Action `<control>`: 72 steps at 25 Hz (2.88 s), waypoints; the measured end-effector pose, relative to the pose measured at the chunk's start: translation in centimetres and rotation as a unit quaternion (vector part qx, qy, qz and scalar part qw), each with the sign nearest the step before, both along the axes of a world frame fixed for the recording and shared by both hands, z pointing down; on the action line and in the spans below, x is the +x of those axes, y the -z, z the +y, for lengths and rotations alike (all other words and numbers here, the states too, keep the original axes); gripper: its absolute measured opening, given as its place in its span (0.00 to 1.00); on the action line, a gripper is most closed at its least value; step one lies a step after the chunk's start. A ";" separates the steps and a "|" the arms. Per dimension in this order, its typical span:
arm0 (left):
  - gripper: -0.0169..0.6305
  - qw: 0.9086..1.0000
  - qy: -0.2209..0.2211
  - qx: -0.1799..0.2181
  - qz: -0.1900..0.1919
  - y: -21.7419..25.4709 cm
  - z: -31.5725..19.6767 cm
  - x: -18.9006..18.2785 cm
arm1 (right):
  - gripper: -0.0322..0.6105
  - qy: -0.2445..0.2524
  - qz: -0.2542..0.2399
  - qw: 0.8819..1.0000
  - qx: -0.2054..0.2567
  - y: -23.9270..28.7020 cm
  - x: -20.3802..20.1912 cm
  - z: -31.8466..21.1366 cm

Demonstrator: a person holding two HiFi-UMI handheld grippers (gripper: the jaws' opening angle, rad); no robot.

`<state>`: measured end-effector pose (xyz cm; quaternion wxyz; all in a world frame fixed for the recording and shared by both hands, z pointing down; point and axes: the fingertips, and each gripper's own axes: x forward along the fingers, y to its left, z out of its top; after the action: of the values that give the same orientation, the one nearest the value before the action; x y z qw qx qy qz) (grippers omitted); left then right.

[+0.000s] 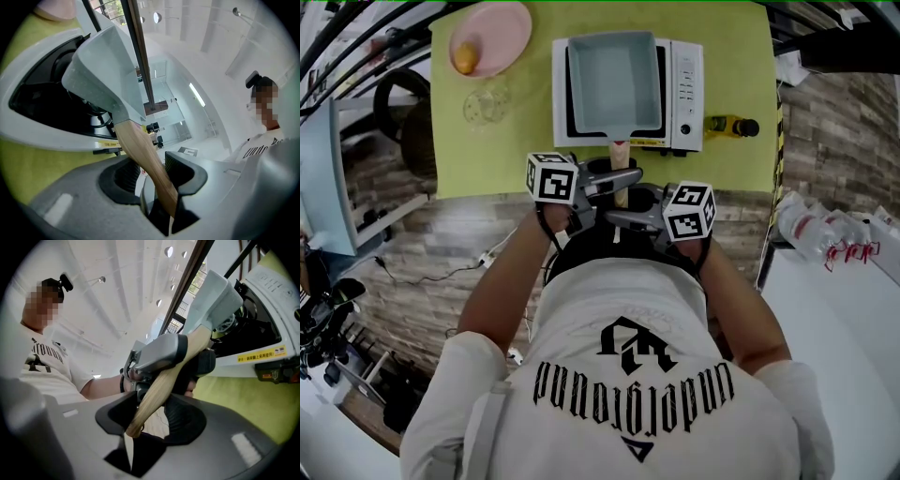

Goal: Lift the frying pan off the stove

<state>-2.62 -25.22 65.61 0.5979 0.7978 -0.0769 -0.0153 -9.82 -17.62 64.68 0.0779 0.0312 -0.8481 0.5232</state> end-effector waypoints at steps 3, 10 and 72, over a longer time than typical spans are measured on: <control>0.30 1.000 -0.007 0.018 -0.008 1.5 0.2 0.0 | 0.33 -0.002 -0.007 1.000 0.015 1.3 -0.2 0.1; 0.30 0.997 -0.022 0.066 -0.026 6.5 1.3 -0.8 | 0.32 -0.007 -0.022 0.998 0.053 5.7 -1.4 1.2; 0.30 0.983 -0.062 0.170 -0.037 17.7 33.3 2.6 | 0.33 -0.003 -0.042 0.985 0.169 15.8 0.5 32.5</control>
<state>0.00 8.10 47.88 0.4503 0.8908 -0.0461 0.0386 -9.28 14.88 48.89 0.0343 0.0248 -0.9266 0.3737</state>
